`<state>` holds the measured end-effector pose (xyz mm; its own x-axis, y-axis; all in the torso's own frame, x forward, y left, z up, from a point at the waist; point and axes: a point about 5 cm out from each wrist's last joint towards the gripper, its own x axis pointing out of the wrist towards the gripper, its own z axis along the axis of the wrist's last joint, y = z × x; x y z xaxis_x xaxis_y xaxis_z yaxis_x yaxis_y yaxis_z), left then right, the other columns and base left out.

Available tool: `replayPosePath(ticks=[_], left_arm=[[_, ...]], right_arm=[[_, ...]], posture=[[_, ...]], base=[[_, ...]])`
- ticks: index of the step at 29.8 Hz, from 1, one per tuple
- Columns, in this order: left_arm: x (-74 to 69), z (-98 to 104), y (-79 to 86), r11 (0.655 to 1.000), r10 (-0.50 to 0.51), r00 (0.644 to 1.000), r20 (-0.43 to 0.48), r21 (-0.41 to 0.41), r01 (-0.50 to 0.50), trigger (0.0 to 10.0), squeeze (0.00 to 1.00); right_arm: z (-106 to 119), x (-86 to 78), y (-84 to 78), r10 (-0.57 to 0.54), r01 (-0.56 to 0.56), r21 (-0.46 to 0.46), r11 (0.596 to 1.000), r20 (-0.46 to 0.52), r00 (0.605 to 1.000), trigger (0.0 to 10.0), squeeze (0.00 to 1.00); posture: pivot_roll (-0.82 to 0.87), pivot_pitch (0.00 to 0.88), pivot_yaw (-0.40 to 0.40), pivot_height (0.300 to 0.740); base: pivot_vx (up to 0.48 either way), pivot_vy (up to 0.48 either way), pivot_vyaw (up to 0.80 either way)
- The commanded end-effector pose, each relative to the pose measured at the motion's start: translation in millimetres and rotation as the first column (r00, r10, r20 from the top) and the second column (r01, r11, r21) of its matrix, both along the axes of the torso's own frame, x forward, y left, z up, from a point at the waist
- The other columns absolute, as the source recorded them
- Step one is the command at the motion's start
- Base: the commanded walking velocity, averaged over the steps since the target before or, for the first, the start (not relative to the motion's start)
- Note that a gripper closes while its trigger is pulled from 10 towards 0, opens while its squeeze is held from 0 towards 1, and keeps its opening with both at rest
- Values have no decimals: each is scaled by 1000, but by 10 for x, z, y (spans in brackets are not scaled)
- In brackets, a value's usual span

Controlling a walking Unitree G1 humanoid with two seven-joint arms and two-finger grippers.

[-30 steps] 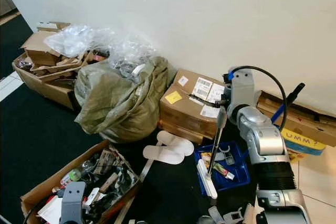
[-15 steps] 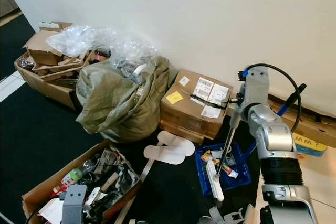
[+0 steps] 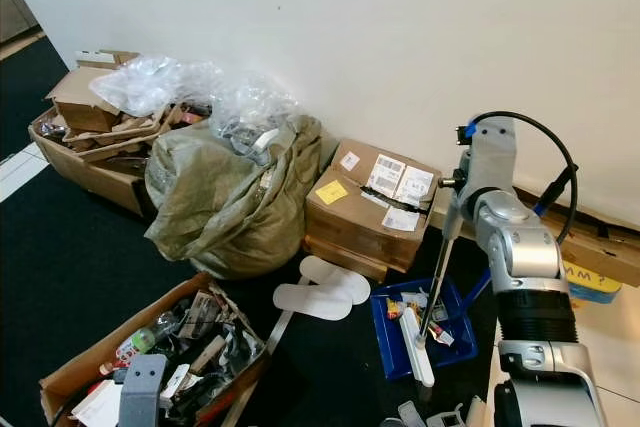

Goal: Sweep floor

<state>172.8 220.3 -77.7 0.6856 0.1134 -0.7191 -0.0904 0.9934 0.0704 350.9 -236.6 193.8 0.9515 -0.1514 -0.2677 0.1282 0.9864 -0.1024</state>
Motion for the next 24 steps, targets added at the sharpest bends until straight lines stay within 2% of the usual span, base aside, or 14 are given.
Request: replayPosePath(ticks=[1,2,5,7,11,15,20,24], left_arm=[[-111,-62,-23,1000,-6,999,-49,-6,6,10000,0],[-113,-67,-40,1000,-10,999,-52,-9,9,10000,0],[-113,-70,-49,1000,-14,998,-56,-10,14,10000,0],[-113,-70,-49,1000,-14,998,-56,-10,14,10000,0],[-69,-57,-54,1000,-26,998,-59,-8,26,10000,0],[-15,-39,-66,999,-34,998,-54,-9,34,10000,0],[22,-28,-80,999,-39,998,-54,-11,38,10000,0],[31,-32,-81,999,-45,996,-75,-7,45,10000,0]], right_arm=[[115,23,-10,-4,4,1,1000,54,999,10000,0],[156,24,84,54,-61,72,996,89,995,10000,0],[209,20,141,94,-107,118,987,117,989,10000,0],[209,20,141,94,-107,118,987,117,989,10000,0],[370,19,140,131,-156,147,977,163,978,10000,0],[440,11,151,168,-196,158,968,173,971,10000,0],[455,-1,185,218,-244,156,957,167,962,10000,0],[382,0,233,247,-271,168,948,155,957,10000,0]], posture=[[-105,103,13,740],[-111,95,18,740],[-114,88,21,740],[-114,88,21,740],[-125,63,34,740],[-132,48,35,740],[-139,25,37,740],[-134,5,49,740]], base=[[0,0,0],[0,0,0],[0,0,0],[0,0,0],[0,0,0],[0,0,0],[0,0,0],[0,0,0]])
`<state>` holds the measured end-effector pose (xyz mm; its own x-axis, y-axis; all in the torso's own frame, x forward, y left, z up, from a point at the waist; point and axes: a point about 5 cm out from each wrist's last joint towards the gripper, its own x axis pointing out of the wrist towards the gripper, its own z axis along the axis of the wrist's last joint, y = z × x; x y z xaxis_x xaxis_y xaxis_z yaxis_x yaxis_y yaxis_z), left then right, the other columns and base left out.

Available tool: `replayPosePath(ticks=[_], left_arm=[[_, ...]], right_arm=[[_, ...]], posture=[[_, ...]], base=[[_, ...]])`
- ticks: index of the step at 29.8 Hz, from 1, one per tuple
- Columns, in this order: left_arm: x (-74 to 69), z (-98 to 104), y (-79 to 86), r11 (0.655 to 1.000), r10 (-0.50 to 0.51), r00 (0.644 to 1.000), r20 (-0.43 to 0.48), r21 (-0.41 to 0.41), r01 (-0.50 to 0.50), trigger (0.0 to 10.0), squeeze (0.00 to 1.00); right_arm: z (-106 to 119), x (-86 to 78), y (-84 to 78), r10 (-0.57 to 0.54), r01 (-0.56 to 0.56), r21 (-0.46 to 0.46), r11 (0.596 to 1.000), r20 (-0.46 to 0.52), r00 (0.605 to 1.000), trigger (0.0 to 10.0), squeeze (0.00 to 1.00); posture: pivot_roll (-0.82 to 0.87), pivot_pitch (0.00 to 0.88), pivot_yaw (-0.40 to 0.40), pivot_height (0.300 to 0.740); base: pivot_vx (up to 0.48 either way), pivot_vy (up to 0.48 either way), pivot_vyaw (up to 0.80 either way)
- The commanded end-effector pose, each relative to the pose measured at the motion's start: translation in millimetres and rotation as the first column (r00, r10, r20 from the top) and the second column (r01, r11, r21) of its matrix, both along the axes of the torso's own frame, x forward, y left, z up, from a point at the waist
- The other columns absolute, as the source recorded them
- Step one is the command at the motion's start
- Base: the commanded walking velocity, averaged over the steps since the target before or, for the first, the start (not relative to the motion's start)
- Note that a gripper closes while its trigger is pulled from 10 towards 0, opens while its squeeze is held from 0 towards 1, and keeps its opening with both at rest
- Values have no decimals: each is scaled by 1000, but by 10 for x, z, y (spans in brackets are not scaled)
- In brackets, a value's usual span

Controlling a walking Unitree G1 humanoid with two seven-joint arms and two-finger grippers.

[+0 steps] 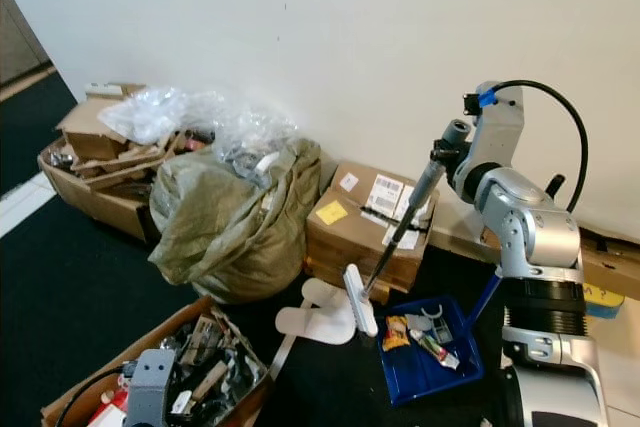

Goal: Sweep floor

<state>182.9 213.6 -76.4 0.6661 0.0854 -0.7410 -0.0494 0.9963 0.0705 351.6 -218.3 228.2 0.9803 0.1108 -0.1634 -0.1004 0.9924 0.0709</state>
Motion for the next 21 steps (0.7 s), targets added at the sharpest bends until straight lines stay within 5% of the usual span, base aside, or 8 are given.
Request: replayPosePath(ticks=[1,10,17,21], left_arm=[[-70,-45,-14,1000,-6,999,-43,-3,6,10000,0],[-183,-77,128,1000,23,994,-105,9,-22,10000,0],[-206,-75,182,999,31,993,-114,16,-29,10000,0],[-221,-77,206,999,51,992,-119,19,-49,10000,0]], right_arm=[[38,-7,50,32,-33,17,999,23,999,10000,0],[-73,-112,225,228,-229,49,972,21,973,10000,0],[-124,-172,128,252,-252,55,966,0,968,10000,0],[-166,-281,5,307,-308,-85,948,-26,951,10000,0]], posture=[[-134,5,49,740],[-137,0,62,740],[-143,0,64,740],[-162,0,45,740]], base=[[0,0,0],[0,0,0],[0,0,0],[0,0,0]])
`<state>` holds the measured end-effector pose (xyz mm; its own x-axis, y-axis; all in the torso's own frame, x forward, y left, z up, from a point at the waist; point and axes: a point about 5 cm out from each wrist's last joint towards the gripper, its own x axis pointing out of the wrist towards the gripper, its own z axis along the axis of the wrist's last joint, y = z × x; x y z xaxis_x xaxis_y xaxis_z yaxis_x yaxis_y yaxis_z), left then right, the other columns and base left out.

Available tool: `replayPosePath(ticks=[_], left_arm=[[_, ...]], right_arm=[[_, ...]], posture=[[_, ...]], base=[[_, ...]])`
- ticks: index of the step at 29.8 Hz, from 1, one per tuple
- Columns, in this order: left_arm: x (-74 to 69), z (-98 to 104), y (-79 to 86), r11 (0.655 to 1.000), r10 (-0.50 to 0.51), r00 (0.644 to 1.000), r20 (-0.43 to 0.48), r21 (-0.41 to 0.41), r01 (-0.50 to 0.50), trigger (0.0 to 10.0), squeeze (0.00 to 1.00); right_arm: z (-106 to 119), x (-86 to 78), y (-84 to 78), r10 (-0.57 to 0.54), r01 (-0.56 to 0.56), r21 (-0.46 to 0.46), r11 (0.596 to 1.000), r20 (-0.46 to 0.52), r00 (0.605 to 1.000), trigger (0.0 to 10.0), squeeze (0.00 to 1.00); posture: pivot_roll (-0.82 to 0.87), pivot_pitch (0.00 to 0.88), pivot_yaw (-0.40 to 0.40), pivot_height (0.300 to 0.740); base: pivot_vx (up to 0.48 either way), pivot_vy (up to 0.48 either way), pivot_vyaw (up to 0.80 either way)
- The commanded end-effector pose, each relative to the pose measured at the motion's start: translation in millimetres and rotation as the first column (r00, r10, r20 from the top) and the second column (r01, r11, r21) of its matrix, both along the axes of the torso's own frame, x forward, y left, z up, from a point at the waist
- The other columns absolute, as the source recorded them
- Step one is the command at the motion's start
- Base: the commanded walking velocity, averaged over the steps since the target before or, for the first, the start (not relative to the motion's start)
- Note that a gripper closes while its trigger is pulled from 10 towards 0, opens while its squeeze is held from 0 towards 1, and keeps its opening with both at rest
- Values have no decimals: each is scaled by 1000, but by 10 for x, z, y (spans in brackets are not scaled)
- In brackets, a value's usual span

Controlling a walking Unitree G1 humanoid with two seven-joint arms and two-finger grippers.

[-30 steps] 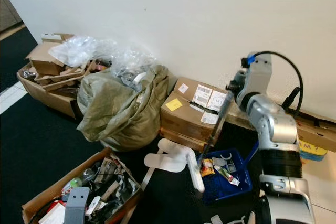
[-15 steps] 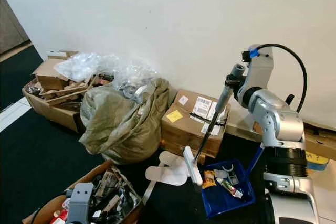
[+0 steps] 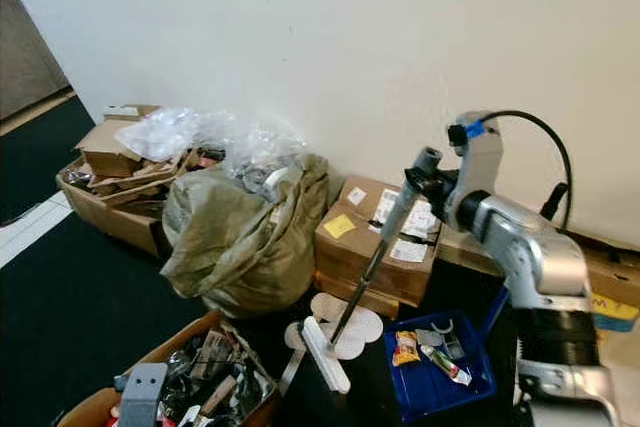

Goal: Sweep floor

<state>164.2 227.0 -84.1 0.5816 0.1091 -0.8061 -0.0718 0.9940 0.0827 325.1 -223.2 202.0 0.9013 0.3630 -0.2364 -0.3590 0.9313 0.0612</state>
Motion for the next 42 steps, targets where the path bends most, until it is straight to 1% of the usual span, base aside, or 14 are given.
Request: replayPosePath(ticks=[1,3,4,5,9,11,13,20,26,32,37,39,41,42], left_arm=[[-33,0,72,1000,19,1000,-14,11,-19,10000,0],[-35,-1,72,999,32,999,-13,12,-32,10000,0],[-35,-1,72,999,32,999,-13,12,-32,10000,0],[-26,1,67,998,64,998,-4,5,-64,10000,0],[-17,4,63,997,79,997,1,1,-79,10000,0],[9,10,43,996,93,996,12,-6,-93,10000,0],[22,13,29,995,95,995,17,-8,-95,10000,0],[96,21,-79,994,107,994,35,-28,-106,10000,0],[149,30,-149,992,121,992,44,-46,-119,10000,0],[137,18,-156,988,142,989,27,-64,-140,10000,0],[66,-11,-139,987,146,989,10,-64,-145,10000,0],[0,-35,-126,987,149,989,-1,-63,-149,10000,0],[-180,-93,-83,986,154,988,-28,-58,-156,10000,0],[-180,-93,-83,986,154,988,-28,-58,-156,10000,0]], right_arm=[[97,-17,54,46,-42,-53,998,64,997,10000,0],[52,-42,140,115,-93,-198,976,100,988,10000,0],[52,-42,140,115,-93,-198,976,100,988,10000,0],[5,-4,329,146,-107,-249,963,143,979,10000,0],[0,18,419,146,-105,-236,966,163,976,10000,0],[1,66,630,152,-114,-195,974,197,968,10000,0],[11,86,715,157,-120,-179,977,213,964,10000,0],[53,151,849,165,-133,-143,981,241,956,10000,0],[87,213,865,167,-134,-148,980,245,955,10000,0],[160,257,739,136,-90,-180,980,261,956,10000,0],[179,269,662,104,-52,-187,981,277,955,10000,0],[174,275,637,90,-37,-190,981,282,955,10000,0],[168,299,596,60,-8,-179,984,287,956,10000,0],[168,299,596,60,-8,-179,984,287,956,10000,0]], posture=[[-162,0,45,740],[-167,0,33,740],[-167,0,33,740],[-176,0,-8,740],[-174,0,-20,740],[-174,0,-60,740],[-171,0,-66,740],[-139,0,-107,740],[-129,0,-113,740],[-137,0,-104,740],[-141,0,-92,740],[-141,0,-90,740],[-138,0,-84,740],[-138,0,-84,740]], base=[[0,0,0],[0,0,0],[0,0,0],[0,0,0],[0,0,0],[0,0,0],[0,0,0],[0,0,0],[0,0,0],[-231,0,0],[-295,0,0],[-296,0,0],[-302,0,0],[-304,0,0]])
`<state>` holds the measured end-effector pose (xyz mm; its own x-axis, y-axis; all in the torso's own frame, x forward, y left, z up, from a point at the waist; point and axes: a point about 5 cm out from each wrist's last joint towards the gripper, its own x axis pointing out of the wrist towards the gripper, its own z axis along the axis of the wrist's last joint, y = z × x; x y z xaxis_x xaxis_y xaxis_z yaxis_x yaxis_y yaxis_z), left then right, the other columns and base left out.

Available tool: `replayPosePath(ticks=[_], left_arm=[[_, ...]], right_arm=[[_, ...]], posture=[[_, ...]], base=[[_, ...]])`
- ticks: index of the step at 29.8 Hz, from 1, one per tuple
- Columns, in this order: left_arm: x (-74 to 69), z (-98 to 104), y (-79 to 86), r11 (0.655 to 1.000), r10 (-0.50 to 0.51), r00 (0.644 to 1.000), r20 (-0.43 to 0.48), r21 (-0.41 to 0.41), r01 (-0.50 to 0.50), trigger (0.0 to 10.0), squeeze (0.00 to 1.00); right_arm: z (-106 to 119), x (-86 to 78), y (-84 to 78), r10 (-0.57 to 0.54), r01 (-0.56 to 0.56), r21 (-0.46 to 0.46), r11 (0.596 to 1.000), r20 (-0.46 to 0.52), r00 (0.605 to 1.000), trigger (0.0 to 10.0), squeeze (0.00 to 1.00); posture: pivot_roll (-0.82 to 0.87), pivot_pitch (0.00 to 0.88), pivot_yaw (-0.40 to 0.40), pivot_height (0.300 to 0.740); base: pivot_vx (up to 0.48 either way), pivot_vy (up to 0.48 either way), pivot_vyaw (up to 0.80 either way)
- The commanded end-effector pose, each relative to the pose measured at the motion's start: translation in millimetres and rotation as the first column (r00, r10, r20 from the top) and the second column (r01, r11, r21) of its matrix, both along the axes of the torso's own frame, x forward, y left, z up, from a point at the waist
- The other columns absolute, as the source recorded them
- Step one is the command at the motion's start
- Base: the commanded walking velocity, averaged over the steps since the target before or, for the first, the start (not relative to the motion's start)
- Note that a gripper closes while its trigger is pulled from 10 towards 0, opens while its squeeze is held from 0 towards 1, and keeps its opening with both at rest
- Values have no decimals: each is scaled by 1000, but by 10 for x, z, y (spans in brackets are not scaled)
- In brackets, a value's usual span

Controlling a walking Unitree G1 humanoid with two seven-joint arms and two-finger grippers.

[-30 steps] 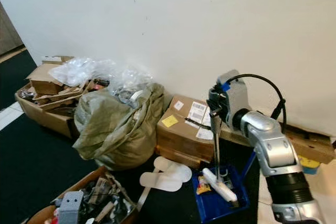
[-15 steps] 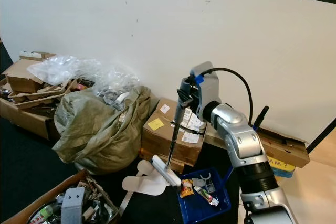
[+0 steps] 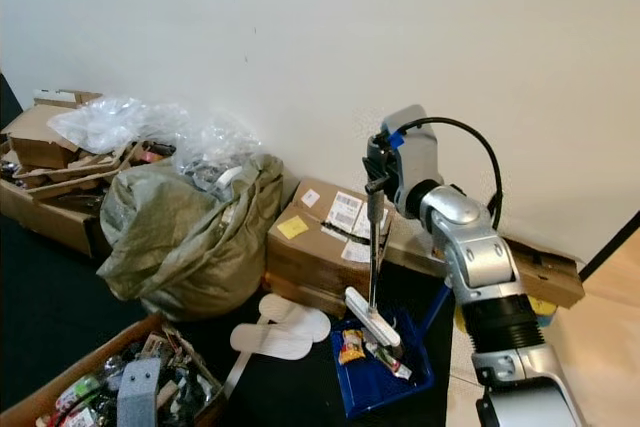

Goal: Sweep floor

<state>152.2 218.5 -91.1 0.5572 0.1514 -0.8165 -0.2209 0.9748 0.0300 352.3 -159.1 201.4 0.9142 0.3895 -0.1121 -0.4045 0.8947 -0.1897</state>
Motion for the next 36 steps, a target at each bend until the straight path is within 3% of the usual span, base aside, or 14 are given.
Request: replayPosePath(ticks=[1,9,13,19,21,23,25,28,30,32,36], left_arm=[[-115,-39,17,1000,4,1000,-26,-6,-4,10000,0],[-247,-68,78,1000,3,999,-49,0,-4,10000,0],[-281,-74,98,1000,0,998,-58,3,0,10000,0],[-235,-92,-49,1000,-18,998,-58,-9,17,10000,0],[-204,-95,-117,1000,-25,998,-55,-14,24,10000,0],[-137,-96,-268,999,-41,998,-47,-25,39,10000,0],[-112,-95,-324,999,-47,998,-44,-28,45,10000,0],[-112,-95,-324,999,-47,998,-44,-28,45,10000,0],[-46,-81,-397,998,-61,997,-38,-30,60,10000,0],[-46,-81,-397,998,-61,997,-38,-30,60,10000,0],[24,-51,-349,998,-67,997,-28,-21,66,10000,0]], right_arm=[[175,34,-53,-27,25,20,999,86,996,10000,0],[260,37,-91,-31,28,29,999,103,994,10000,0],[483,32,-204,-33,26,56,998,136,990,10000,0],[631,19,-351,-56,56,8,998,164,985,10000,0],[636,27,-425,-93,98,-24,995,165,982,10000,0],[623,48,-630,-208,223,-85,971,159,965,10000,0],[617,51,-727,-262,279,-101,955,155,952,10000,0],[617,51,-727,-262,279,-101,955,155,952,10000,0],[642,23,-909,-348,358,-79,930,120,930,10000,0],[642,23,-909,-348,358,-79,930,120,930,10000,0],[687,-43,-1086,-393,397,-42,917,69,917,10000,0]], posture=[[-138,0,-84,740],[-146,0,-77,740],[-146,0,-77,740],[-151,0,-74,740],[-153,0,-73,740],[-151,0,-68,740],[-151,0,-66,740],[-151,0,-66,740],[-153,0,-56,740],[-153,0,-56,740],[-157,0,-49,740]], base=[[-300,0,0],[-316,0,0],[-324,0,0],[-325,0,0],[-326,0,0],[-321,0,0],[-317,0,0],[-315,0,0],[-309,0,0],[-307,0,0],[-305,0,0]])
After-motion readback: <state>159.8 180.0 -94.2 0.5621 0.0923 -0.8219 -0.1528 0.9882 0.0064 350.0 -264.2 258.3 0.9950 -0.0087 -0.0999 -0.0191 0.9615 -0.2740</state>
